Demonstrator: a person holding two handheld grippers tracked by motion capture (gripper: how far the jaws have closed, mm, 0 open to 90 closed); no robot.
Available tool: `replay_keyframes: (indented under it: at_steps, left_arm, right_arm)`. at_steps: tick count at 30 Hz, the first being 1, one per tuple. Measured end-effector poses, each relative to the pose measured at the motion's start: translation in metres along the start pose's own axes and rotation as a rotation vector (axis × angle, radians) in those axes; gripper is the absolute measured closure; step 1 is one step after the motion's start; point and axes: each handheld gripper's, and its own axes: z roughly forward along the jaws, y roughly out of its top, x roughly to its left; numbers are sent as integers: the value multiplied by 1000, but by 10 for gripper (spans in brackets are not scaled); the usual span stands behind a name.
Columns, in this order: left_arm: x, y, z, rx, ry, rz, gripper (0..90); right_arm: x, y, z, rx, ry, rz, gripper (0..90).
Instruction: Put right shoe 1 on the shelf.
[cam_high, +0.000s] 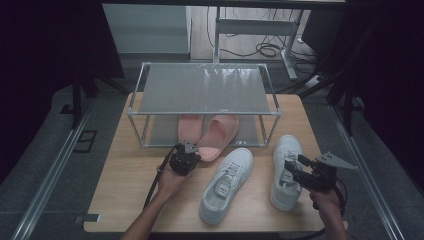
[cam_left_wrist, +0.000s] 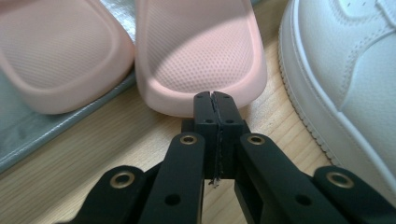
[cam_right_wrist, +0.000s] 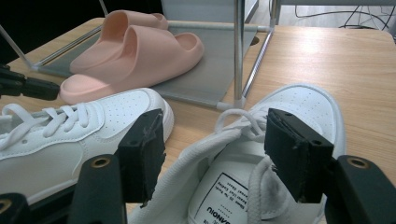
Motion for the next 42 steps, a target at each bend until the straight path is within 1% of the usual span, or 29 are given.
replay_keyframes:
  at_steps: [4,5,8,9,14,15,17,22,27,32,42]
  left_arm:
    - [-4,4,5,5,-14,16,900]
    - [-7,7,8,11,-21,31,900]
    - [-11,11,10,10,-27,42,900]
    - [-14,16,14,12,-32,53,900]
    - [-21,25,24,15,-37,69,900]
    - [-21,25,24,15,-37,69,900]
    - [-23,30,28,18,-37,72,900]
    - [-23,34,32,20,-28,63,900]
    - [-21,36,36,14,-15,37,900]
    - [-19,37,37,15,-13,30,900]
    - [-14,39,41,9,7,5,900]
  right_arm:
    - [0,0,0,-3,0,0,384]
    - [0,0,-1,-3,0,0,383]
    - [0,0,-1,-3,0,1,383]
    - [0,0,-1,-4,-1,1,383]
    - [-2,0,-2,-6,-3,2,383]
    - [-2,0,-2,-6,-4,3,383]
    - [-2,0,-2,-6,-4,4,383]
    - [-3,1,-4,-10,-5,4,383]
    - [-4,1,-5,-13,-8,7,383]
    - [-4,1,-5,-12,-8,6,383]
    - [-4,0,-4,-10,-9,7,383]
